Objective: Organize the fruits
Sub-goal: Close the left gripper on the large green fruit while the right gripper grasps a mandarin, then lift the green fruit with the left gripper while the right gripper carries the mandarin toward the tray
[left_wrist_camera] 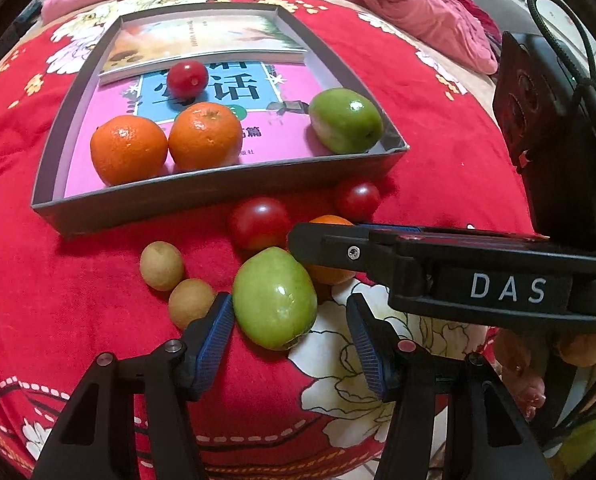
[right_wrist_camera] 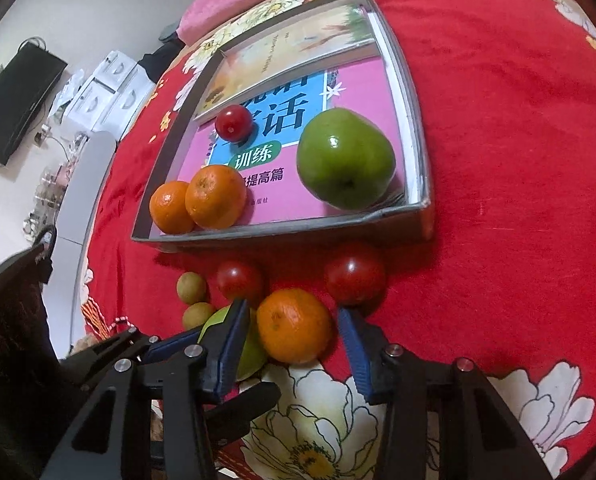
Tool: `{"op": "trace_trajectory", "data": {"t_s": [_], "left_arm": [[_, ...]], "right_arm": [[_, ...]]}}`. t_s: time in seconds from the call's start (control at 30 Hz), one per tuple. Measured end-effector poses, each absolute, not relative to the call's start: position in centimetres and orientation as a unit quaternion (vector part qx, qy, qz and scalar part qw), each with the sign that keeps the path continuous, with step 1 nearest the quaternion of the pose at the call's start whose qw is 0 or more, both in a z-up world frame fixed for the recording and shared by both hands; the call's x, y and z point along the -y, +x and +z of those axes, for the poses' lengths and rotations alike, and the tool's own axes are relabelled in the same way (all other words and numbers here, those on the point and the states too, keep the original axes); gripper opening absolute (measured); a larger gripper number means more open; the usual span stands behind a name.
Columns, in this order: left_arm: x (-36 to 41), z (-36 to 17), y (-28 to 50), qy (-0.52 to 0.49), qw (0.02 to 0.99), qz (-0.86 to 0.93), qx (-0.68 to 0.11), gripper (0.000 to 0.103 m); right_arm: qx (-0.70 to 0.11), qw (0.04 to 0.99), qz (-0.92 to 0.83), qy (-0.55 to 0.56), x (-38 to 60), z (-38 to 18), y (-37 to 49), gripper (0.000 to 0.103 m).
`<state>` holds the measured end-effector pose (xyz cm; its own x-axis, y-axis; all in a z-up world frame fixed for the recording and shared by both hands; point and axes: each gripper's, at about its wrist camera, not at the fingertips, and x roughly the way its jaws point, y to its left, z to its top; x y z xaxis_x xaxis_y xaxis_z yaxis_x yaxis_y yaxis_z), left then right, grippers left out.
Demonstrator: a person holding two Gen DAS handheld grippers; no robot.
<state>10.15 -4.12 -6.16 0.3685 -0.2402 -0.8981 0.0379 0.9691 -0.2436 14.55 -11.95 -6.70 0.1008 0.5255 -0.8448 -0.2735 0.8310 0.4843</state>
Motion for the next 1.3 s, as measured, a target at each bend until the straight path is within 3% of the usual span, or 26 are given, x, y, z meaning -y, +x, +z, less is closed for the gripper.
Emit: {"op": "trace_trajectory", "data": {"t_s": [0.23,0.77,1.3], "left_arm": [[4.1,-6.1,10.4,-0.083,0.826,-0.078,-0.552,0.043],[3.0,-4.0,9.1,-0.092,0.833,-0.096,-0.538,0.043],[0.1,-0.6,8.7,-0.118,0.854,-0.074,-0.502,0.043]], "right_arm": [[-0.616,0.726,0.285,0.110,12.6,-6.9,14.6,0.038],[-0.610,0.732,0.294,0.085,13.6,-6.2,13.7,0.037],[-0.576,0.760,0.300,-0.009,11.7,-5.3,11.9,0.037]]}}
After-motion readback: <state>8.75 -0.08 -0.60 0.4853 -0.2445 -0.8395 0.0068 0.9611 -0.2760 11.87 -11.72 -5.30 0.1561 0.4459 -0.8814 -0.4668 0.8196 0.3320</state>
